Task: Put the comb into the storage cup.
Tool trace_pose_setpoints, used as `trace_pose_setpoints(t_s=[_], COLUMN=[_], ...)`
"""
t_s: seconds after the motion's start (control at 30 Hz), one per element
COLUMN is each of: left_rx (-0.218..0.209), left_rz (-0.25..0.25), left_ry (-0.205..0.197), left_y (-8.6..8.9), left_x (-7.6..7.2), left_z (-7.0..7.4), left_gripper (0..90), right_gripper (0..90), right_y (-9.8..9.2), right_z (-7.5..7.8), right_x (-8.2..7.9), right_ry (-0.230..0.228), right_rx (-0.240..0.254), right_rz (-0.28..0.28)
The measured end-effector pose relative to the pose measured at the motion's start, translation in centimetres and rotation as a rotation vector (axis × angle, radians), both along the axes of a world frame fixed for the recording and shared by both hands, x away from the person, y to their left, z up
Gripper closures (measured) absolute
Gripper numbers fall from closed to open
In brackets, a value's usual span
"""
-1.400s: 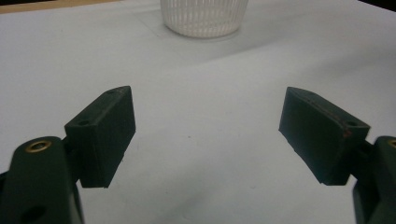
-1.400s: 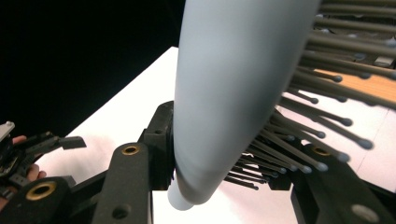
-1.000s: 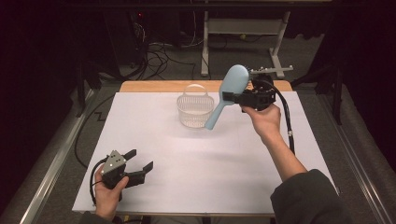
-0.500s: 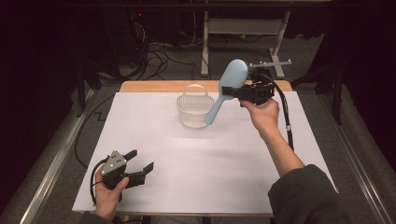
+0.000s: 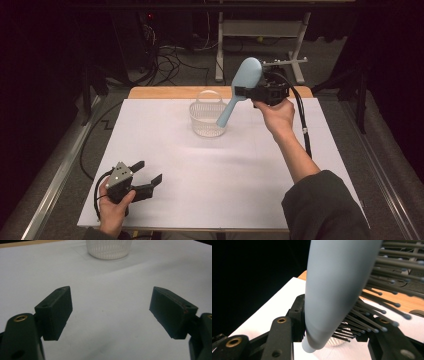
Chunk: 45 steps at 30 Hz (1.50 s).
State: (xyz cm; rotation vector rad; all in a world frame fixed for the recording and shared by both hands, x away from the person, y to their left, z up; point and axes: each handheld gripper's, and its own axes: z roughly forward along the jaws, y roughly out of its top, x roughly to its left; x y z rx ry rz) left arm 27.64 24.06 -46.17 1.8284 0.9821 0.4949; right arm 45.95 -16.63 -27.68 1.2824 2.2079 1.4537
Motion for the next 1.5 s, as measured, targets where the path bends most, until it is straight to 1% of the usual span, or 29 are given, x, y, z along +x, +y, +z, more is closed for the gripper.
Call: trace_pose_setpoints(t_s=[0.3, 0.53, 0.63, 1.0, 1.23, 1.5], left_rx=[-0.001, -0.005, -0.004, -0.008, -0.007, -0.007], left_rz=[0.002, 0.005, 0.001, 0.005, 0.003, 0.001], left_ry=[0.0, 0.0, -0.001, 0.001, 0.002, 0.001], left_y=[0.1, 0.3, 0.2, 0.3, 0.2, 0.2], left_x=[0.0, -0.1, -0.1, 0.0, 0.0, 0.0], left_z=[0.0, 0.0, 0.0, 0.1, 0.0, 0.0], left_gripper=[19.5, 19.5, 19.5, 19.5, 19.5, 19.5], right_gripper=[55.3, 55.0, 55.0, 55.0, 54.8, 54.7], right_y=[0.6, 1.0, 1.2, 1.9, 2.3, 2.9], right_z=[0.0, -0.2, -0.2, -0.5, -0.8, -1.5], right_x=[0.9, 1.2, 1.4, 2.5, 2.9, 3.3], right_ry=[-0.005, -0.014, -0.014, -0.017, -0.02, -0.022], right_rx=[-0.013, -0.004, -0.015, -0.02, -0.016, -0.04], right_rz=[-0.024, -0.036, -0.045, -0.063, -0.077, -0.091])
